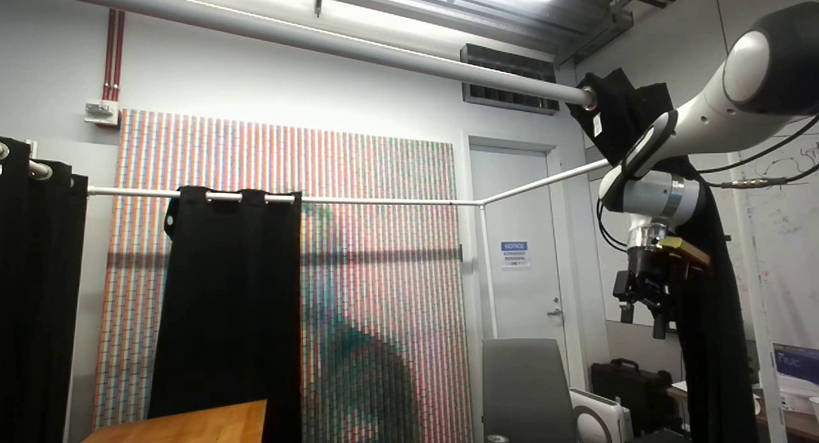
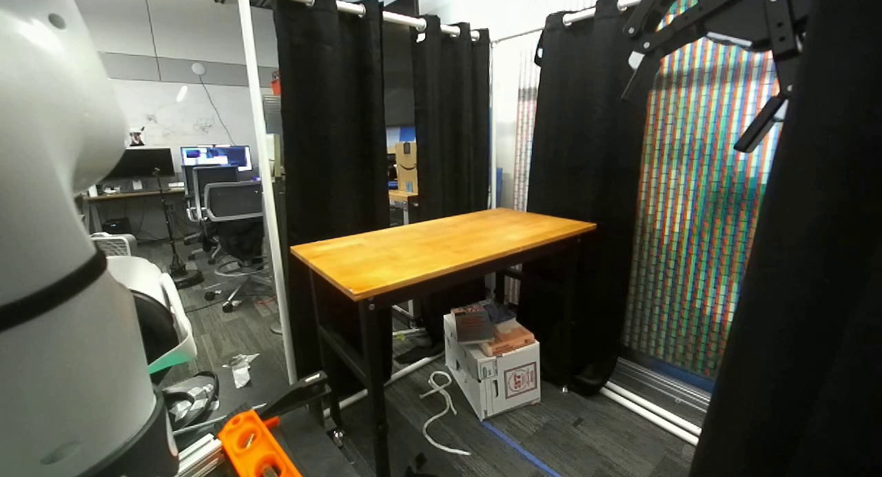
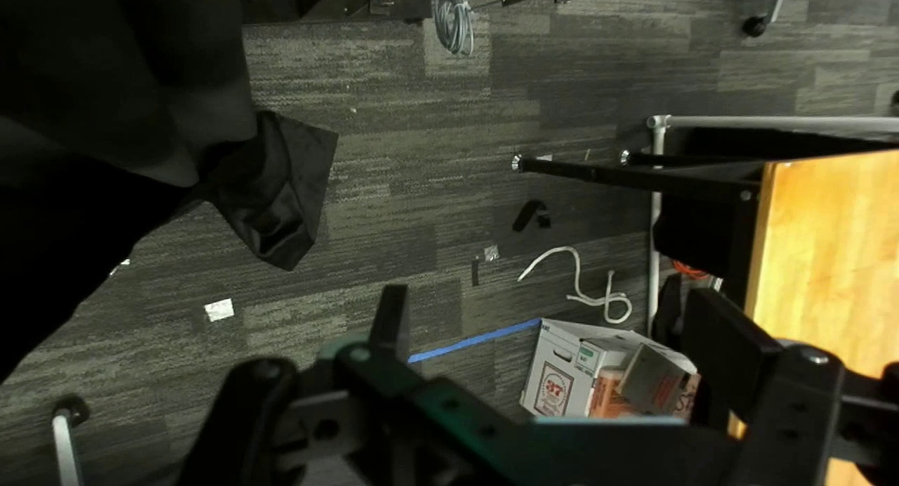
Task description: Open the curtain
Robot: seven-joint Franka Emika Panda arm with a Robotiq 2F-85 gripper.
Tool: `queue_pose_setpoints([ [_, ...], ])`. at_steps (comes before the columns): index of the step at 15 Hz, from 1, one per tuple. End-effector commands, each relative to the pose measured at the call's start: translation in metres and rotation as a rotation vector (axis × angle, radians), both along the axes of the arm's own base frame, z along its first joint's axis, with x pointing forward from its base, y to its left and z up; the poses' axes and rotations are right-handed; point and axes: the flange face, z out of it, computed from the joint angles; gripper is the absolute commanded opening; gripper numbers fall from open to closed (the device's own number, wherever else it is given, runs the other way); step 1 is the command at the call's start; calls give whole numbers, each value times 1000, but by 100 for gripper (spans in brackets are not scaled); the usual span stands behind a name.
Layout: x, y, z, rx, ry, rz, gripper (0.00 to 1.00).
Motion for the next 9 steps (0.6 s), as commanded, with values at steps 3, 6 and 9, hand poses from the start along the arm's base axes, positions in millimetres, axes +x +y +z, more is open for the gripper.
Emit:
queue_pose_setpoints([
  [3,3,-7,1,-14,31,-1,100],
  [6,11,15,-3,-101,44,-24,100],
  [9,22,59,-9,-209,44,-21,100],
])
